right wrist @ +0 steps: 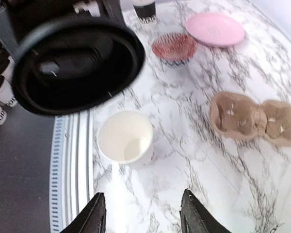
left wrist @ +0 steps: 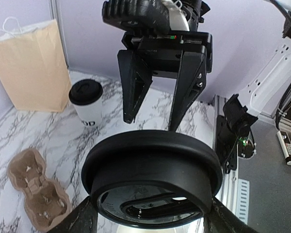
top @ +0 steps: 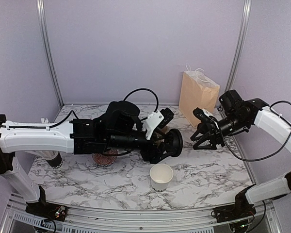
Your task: Pack the takeout coffee
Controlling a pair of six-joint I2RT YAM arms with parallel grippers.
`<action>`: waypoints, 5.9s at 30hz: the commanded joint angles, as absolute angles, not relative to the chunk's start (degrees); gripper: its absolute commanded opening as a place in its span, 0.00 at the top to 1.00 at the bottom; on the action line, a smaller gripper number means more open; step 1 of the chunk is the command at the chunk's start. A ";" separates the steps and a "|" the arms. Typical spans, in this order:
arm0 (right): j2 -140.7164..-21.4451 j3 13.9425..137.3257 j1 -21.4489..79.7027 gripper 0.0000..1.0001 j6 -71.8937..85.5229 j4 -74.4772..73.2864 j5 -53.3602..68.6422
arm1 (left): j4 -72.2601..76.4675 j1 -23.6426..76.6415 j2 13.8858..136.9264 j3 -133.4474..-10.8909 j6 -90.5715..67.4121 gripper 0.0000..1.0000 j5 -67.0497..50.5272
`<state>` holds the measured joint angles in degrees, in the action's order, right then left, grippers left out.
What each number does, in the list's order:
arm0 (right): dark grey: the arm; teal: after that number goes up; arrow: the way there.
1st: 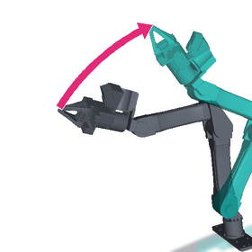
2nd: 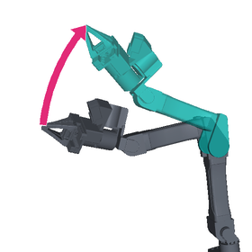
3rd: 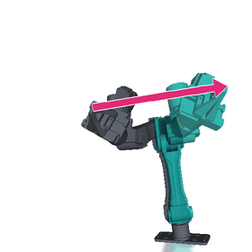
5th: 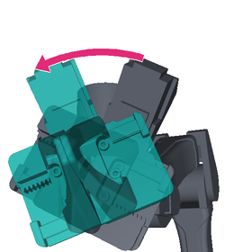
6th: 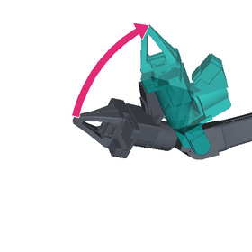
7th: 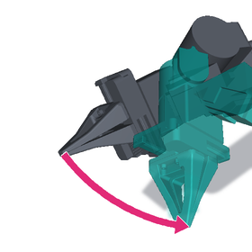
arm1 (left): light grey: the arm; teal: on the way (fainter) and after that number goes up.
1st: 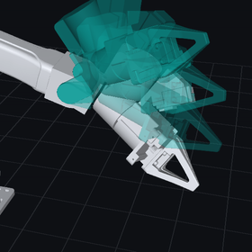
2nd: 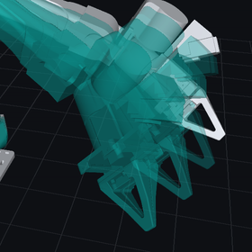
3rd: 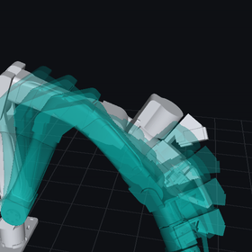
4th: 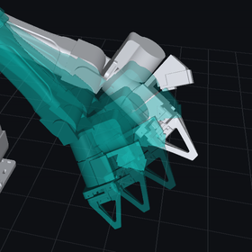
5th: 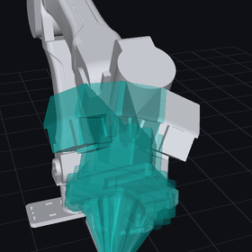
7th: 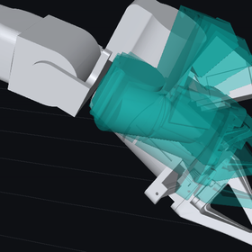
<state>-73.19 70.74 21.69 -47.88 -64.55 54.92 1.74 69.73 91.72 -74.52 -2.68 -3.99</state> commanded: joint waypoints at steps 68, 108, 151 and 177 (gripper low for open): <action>-81.21 53.71 21.45 0.26 -24.12 -39.62 52.38 | -53.17 72.51 119.64 -109.86 -11.00 0.01 -0.86; -92.27 57.61 31.43 0.17 -21.42 -44.52 60.65 | -0.71 69.87 91.68 -61.94 -45.93 0.16 5.38; -100.46 64.19 31.55 0.30 -28.37 -52.31 58.81 | -7.07 72.43 96.32 -59.37 -46.11 0.42 8.46; -108.91 74.75 26.60 0.37 -29.11 -57.78 63.10 | 2.63 70.67 87.82 -54.55 -56.47 0.45 8.16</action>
<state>-107.66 72.55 25.50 -27.94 -55.72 60.86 -3.64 71.16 86.52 -55.37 -53.93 10.79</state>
